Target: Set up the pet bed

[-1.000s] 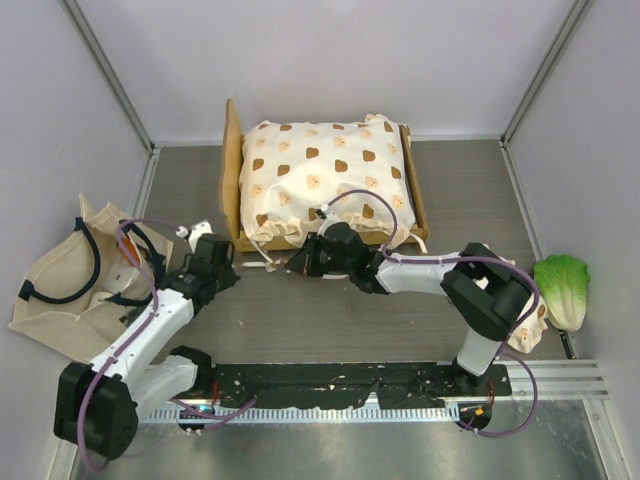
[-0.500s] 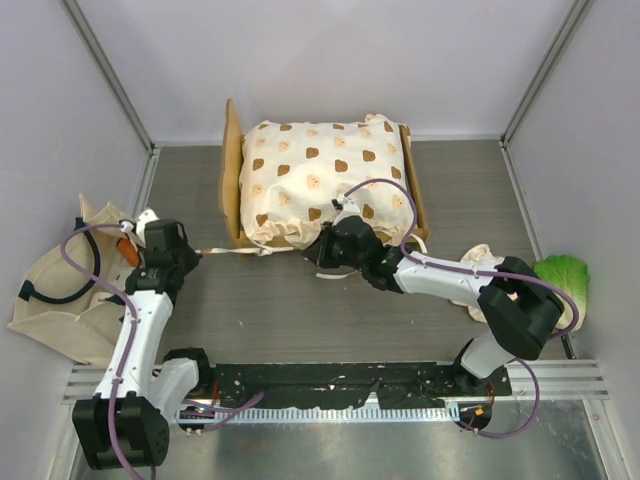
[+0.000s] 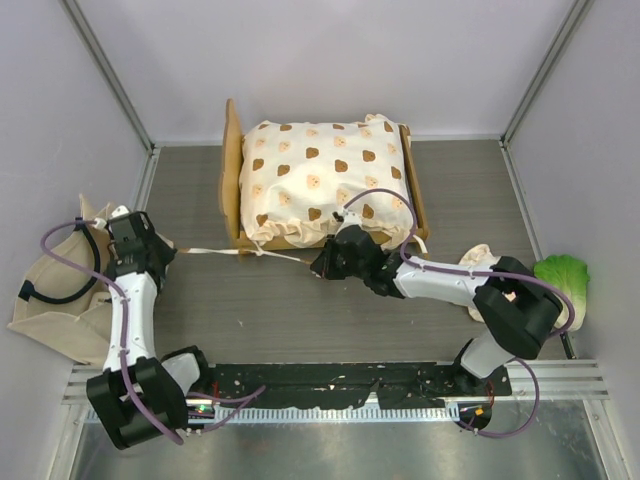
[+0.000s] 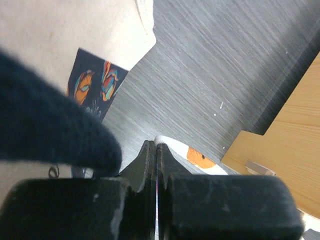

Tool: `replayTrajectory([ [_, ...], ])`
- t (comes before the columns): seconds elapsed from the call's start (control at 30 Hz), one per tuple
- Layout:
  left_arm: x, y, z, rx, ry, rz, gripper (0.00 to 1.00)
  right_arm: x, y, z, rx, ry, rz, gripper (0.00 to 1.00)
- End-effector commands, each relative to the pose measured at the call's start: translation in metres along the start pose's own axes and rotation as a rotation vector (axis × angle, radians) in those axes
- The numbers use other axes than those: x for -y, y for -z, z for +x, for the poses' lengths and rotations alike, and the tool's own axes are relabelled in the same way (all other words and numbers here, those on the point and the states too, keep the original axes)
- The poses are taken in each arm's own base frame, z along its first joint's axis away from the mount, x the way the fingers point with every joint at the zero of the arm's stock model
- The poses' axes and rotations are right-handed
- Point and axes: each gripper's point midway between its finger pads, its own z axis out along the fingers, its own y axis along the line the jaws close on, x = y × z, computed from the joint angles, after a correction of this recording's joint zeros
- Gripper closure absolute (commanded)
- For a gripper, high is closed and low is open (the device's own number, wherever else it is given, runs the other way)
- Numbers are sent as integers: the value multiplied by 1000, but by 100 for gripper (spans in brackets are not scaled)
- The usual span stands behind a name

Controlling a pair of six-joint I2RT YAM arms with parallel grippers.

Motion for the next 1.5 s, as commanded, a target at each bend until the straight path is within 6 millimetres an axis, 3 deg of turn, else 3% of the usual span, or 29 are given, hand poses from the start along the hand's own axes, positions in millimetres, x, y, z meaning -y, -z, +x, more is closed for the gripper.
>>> replayTrajectory([
  [0.0, 13, 3, -36, 73, -23, 58, 100, 18, -3, -1, 26, 14, 73, 99],
  [0.07, 18, -2, -46, 77, -19, 60, 100, 25, -8, -3, 35, 21, 108, 99],
  [0.2, 18, -8, -73, 114, 10, 41, 100, 19, -21, -2, 17, 22, 89, 99],
  [0.33, 26, -4, -115, 195, 10, 44, 100, 14, -36, -2, 23, 11, 90, 99],
  [0.47, 39, -10, -136, 197, 14, 73, 100, 33, -44, 1, 42, 1, 185, 99],
  [0.6, 54, -15, -149, 191, 2, 126, 100, 58, -32, -1, 80, 6, 310, 99],
  [0.63, 54, -17, -148, 178, -5, 125, 100, 67, -28, 2, 90, 14, 342, 99],
  [0.87, 55, -24, -149, 192, -1, 131, 100, 75, -29, 7, 90, 29, 377, 99],
  [1.03, 57, -24, -152, 195, -4, 144, 100, 70, -33, 6, 89, 29, 363, 99],
  [1.13, 70, -20, -146, 160, -17, 216, 100, 53, -35, 10, 56, 53, 281, 98],
  [1.17, 80, -16, -143, 137, -20, 271, 100, 38, -34, 3, 80, 59, 219, 96],
  [1.2, 86, -12, -140, 125, -16, 300, 100, 32, -33, 11, 51, 63, 171, 91],
  [1.27, 101, -5, -134, 109, -35, 354, 99, 14, -27, 3, 76, 69, 94, 90],
  [1.37, 120, 5, -121, 88, -67, 406, 100, 7, -25, 3, 65, 84, 80, 98],
  [1.47, 131, 10, -115, 90, -86, 432, 100, 2, -24, 1, 62, 81, 68, 99],
])
